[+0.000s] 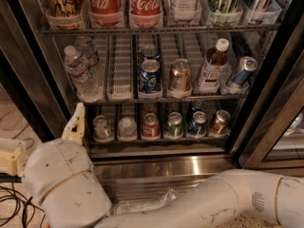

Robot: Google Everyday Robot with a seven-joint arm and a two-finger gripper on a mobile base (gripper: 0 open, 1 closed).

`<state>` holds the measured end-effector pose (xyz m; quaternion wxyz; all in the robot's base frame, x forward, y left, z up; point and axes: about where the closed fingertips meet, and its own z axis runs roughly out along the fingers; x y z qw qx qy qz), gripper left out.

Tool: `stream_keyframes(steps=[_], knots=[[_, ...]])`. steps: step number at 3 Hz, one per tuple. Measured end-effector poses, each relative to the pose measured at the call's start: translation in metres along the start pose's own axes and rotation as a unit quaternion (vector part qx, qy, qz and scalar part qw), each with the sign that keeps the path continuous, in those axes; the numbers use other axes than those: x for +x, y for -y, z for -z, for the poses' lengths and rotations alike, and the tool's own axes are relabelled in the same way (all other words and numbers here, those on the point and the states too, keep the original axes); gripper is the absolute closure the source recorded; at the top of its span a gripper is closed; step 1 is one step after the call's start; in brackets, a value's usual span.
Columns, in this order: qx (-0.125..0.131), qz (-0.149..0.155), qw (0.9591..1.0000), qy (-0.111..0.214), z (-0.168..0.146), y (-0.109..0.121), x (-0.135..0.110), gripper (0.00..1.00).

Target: Pick water bottle from middle shelf of fridge

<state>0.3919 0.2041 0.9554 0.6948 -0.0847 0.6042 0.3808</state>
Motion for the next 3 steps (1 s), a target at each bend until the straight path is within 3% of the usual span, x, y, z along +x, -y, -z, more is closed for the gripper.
stream_keyframes(steps=[1, 3], knots=[[0.064, 0.05, 0.9966, -0.014, 0.008, 0.03, -0.014, 0.0], [0.139, 0.095, 0.9842, -0.056, 0.01, 0.093, -0.003, 0.0]])
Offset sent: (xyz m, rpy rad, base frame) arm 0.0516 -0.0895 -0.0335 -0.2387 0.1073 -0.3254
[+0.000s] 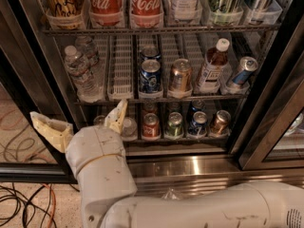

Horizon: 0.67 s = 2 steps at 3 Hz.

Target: Pick water bottle from middle shelf of fridge

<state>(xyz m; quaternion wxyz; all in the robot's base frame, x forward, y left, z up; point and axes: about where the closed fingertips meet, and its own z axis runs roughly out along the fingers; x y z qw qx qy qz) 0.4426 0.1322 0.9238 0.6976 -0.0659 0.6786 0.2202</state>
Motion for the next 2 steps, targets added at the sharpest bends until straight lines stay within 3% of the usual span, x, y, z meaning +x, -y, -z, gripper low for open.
stream_keyframes(steps=[1, 2], knots=[[0.014, 0.014, 0.9995, -0.024, -0.022, 0.0225, 0.0115, 0.0], [0.014, 0.014, 0.9995, -0.024, -0.022, 0.0225, 0.0115, 0.0]])
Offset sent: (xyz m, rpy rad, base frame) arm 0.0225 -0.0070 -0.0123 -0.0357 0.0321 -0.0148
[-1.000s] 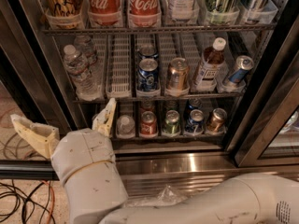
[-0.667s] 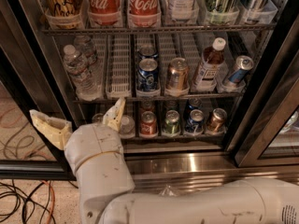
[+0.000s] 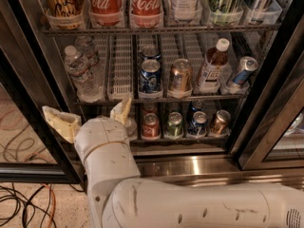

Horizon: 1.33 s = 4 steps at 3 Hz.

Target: Pick water bottle from middle shelf of fridge

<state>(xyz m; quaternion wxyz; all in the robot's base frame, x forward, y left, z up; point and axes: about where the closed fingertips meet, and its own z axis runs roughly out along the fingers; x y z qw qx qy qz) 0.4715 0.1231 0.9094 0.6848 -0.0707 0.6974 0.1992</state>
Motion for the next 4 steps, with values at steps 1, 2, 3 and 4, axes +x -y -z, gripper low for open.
stream_keyframes(steps=[1, 2, 3, 4], knots=[[0.013, 0.013, 0.9997, 0.013, -0.011, 0.005, -0.002, 0.0], [0.037, 0.047, 0.998, 0.019, -0.031, 0.018, -0.006, 0.0], [0.056, 0.071, 0.9958, 0.016, -0.058, 0.032, -0.004, 0.0], [0.056, 0.071, 0.9958, 0.016, -0.058, 0.032, -0.004, 0.0]])
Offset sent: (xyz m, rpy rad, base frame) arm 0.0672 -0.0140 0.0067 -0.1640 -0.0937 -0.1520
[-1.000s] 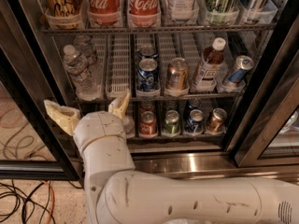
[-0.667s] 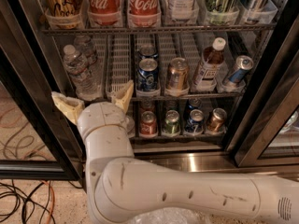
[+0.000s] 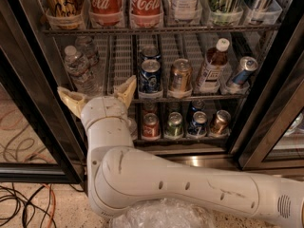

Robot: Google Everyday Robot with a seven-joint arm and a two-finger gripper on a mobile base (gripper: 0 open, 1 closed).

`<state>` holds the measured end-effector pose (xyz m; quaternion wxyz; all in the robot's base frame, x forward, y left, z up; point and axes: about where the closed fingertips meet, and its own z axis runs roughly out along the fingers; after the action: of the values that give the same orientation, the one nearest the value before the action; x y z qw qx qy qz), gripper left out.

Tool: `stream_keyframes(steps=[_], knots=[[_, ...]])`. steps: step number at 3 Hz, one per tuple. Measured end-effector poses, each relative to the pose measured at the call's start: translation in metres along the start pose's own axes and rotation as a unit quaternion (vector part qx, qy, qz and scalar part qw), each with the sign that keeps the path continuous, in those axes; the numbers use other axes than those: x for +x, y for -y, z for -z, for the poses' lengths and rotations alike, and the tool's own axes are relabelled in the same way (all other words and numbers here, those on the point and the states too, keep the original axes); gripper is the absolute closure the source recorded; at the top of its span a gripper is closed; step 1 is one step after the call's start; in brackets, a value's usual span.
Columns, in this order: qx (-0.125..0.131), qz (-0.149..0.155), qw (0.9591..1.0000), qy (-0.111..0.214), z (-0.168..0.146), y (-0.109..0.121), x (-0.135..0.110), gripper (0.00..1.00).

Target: Pick water bottle from middle shelf of fridge

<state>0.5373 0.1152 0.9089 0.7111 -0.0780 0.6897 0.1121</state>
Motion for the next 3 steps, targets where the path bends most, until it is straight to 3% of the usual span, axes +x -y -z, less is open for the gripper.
stream_keyframes(steps=[1, 3], knots=[[-0.014, -0.006, 0.9999, -0.002, -0.003, -0.014, 0.006, 0.18], [-0.013, -0.004, 0.9998, -0.017, -0.028, -0.037, 0.025, 0.25]])
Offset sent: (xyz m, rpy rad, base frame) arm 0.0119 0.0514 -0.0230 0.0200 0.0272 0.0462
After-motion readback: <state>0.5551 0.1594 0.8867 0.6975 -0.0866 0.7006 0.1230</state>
